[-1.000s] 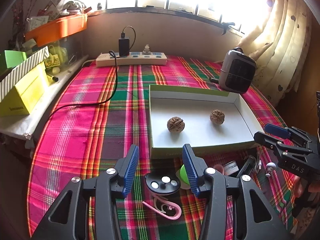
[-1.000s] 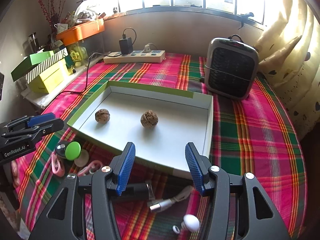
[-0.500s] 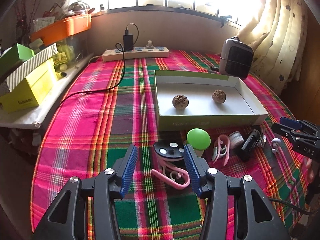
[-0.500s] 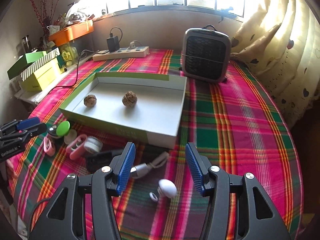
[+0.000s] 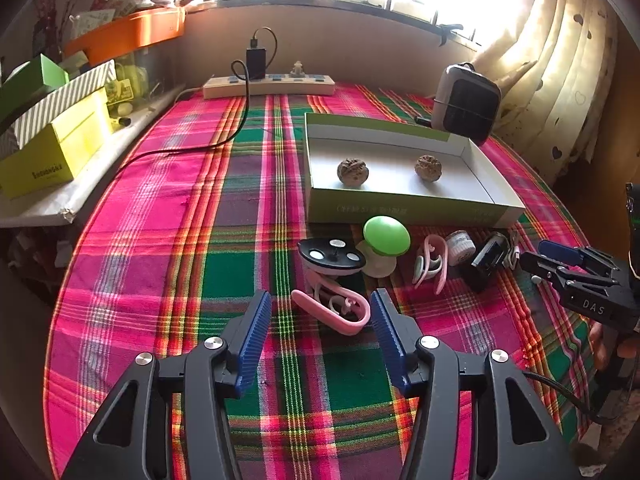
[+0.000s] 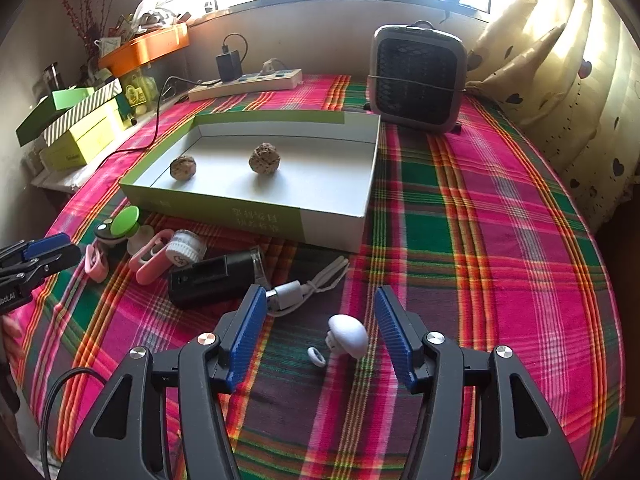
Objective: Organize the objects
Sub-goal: 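Withdraw both open grippers from the box toward the remaining small objects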
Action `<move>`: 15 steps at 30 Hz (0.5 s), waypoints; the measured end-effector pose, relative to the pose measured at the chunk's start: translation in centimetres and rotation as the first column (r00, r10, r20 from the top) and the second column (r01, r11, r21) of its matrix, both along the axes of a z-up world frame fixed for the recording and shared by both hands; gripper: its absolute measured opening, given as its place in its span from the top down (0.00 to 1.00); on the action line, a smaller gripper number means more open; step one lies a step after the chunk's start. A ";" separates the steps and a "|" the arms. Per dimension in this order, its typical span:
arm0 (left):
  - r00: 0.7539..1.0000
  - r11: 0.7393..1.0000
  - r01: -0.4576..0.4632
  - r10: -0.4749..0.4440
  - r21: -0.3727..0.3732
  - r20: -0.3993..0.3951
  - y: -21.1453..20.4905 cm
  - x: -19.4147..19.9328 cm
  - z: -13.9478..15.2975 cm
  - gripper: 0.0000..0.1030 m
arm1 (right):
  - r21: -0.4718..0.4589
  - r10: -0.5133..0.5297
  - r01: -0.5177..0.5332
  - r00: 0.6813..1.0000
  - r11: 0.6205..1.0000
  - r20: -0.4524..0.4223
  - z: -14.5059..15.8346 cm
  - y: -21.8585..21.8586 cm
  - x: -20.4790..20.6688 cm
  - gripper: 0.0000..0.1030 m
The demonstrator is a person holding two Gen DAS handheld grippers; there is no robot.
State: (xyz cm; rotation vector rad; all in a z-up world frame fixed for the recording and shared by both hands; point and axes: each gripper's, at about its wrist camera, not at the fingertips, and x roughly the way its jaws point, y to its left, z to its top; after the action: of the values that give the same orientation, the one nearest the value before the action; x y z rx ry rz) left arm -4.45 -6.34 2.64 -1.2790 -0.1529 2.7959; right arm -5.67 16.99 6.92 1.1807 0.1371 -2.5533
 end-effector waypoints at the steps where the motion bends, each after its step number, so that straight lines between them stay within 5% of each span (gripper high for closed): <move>1: 1.000 1.000 0.003 -0.003 0.002 0.005 0.1 0.0 -0.2 0.51 | 0.004 0.000 0.000 1.000 1.000 0.002 -0.1 0.0 0.1 0.44; 15: 0.997 1.000 -0.015 0.014 0.015 0.081 1.4 -0.5 -1.6 0.48 | 0.049 -0.058 0.057 0.998 0.997 0.018 -1.0 1.5 0.5 0.44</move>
State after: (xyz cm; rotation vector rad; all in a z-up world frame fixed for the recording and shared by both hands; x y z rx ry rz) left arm -4.97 -4.97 1.05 -1.3946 -0.1882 2.7504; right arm -5.13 18.49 5.88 1.2449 0.1641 -2.6008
